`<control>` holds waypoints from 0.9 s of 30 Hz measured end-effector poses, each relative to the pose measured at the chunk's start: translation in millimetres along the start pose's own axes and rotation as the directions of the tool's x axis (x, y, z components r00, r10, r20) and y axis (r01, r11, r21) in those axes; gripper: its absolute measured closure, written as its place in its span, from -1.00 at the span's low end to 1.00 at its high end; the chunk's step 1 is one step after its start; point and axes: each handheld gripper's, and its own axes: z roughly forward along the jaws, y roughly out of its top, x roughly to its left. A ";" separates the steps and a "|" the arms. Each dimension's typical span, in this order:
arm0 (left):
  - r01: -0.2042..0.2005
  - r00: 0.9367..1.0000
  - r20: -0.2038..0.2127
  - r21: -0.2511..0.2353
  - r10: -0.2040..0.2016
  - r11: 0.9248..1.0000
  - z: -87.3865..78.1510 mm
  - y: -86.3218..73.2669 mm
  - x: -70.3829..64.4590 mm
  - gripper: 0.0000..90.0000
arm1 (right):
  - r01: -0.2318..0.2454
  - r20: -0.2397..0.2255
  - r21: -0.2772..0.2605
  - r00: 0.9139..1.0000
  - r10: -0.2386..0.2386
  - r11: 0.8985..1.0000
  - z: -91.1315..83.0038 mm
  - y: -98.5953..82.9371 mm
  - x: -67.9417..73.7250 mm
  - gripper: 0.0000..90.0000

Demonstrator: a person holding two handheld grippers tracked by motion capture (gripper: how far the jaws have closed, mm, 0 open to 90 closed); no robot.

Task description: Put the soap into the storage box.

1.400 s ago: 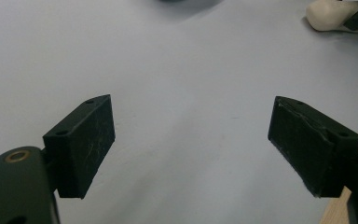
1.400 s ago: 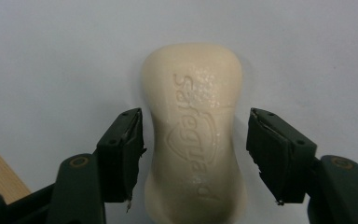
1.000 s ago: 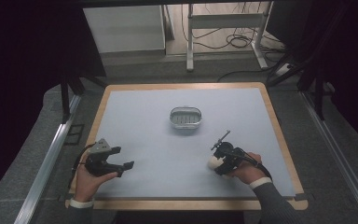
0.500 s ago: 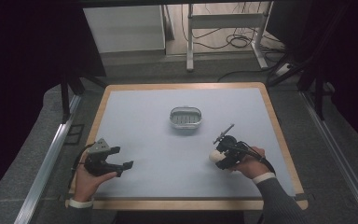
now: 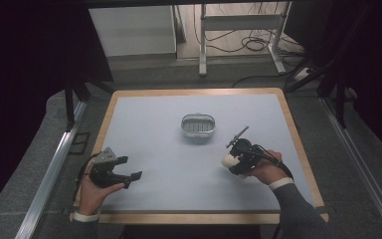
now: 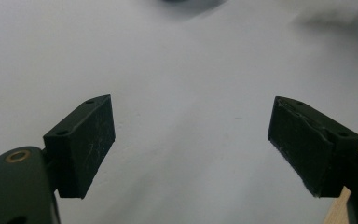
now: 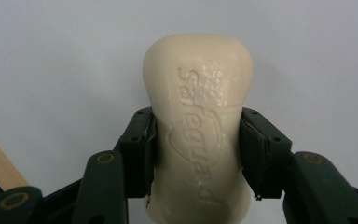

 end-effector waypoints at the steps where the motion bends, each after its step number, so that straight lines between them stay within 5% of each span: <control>1: 0.000 1.000 0.000 0.000 0.000 1.000 -0.1 -0.1 -0.3 -0.66 | -0.001 -0.003 -0.001 1.000 0.001 1.000 -0.1 1.0 -0.4 0.10; 27: -0.002 1.000 0.000 0.001 0.002 1.000 0.1 -0.1 -0.1 -0.66 | 0.016 0.003 -0.025 1.000 -0.016 1.000 -3.4 30.5 -17.7 0.10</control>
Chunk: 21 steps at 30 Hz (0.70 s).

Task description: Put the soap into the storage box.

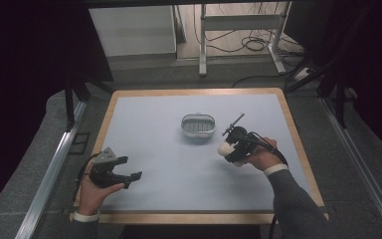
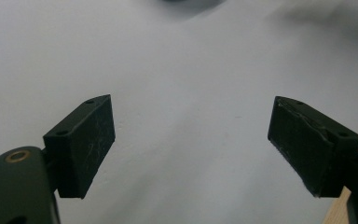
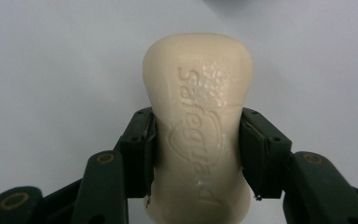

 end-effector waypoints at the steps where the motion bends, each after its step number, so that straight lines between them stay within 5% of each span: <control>1: 0.000 1.000 0.000 0.000 0.000 1.000 0.0 0.0 0.0 -0.66 | 0.000 0.000 0.000 1.000 0.000 1.000 0.0 0.0 0.0 0.10; 21: -0.001 1.000 -0.001 -0.001 0.001 1.000 -0.6 0.0 0.8 -0.66 | 0.007 0.003 -0.008 1.000 -0.007 1.000 1.2 19.8 -12.0 0.10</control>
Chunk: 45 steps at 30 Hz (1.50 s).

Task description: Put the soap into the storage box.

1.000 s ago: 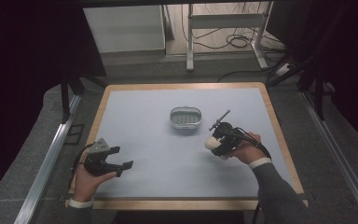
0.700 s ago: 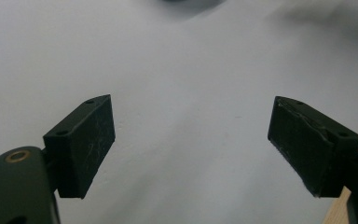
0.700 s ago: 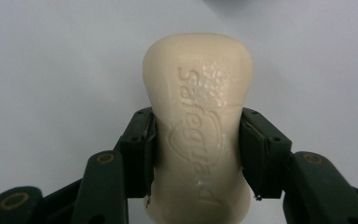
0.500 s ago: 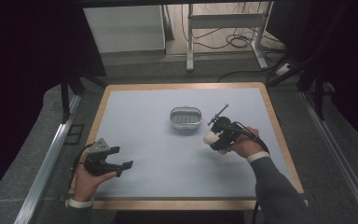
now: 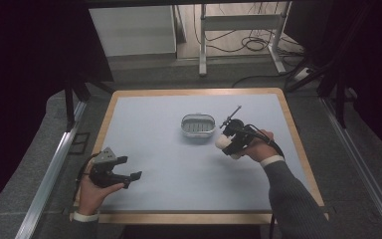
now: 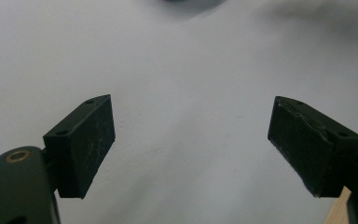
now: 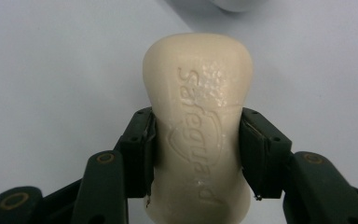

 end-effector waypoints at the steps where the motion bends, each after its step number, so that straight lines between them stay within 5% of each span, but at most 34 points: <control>1: -0.001 1.000 0.001 0.000 0.001 1.000 0.1 0.0 0.0 -0.66 | 0.001 -0.001 -0.002 1.000 -0.001 1.000 0.3 1.2 -1.0 0.10; 45: -0.004 1.000 0.003 0.007 0.004 1.000 1.4 0.0 -0.3 -0.66 | 0.009 0.008 -0.037 1.000 -0.008 0.999 -3.3 46.4 -19.2 0.10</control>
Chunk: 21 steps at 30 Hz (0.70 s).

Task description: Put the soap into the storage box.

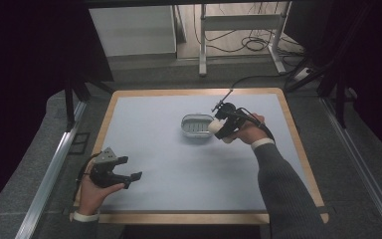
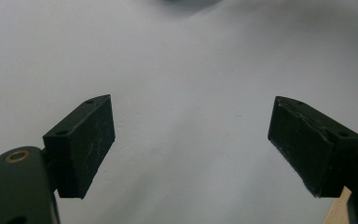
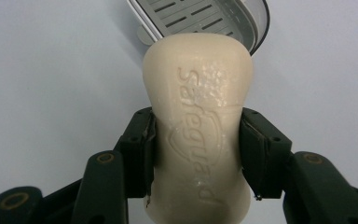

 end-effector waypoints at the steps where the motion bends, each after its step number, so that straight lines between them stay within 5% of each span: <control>1: 0.000 1.000 0.000 0.000 0.000 1.000 0.0 0.0 0.0 -0.66 | 0.000 0.000 0.000 1.000 0.000 1.000 0.0 0.0 0.0 0.10; 21: -0.001 1.000 0.000 0.002 0.001 1.000 0.0 0.0 0.2 -0.66 | 0.019 -0.003 -0.003 1.000 -0.019 1.000 11.0 16.1 -7.0 0.10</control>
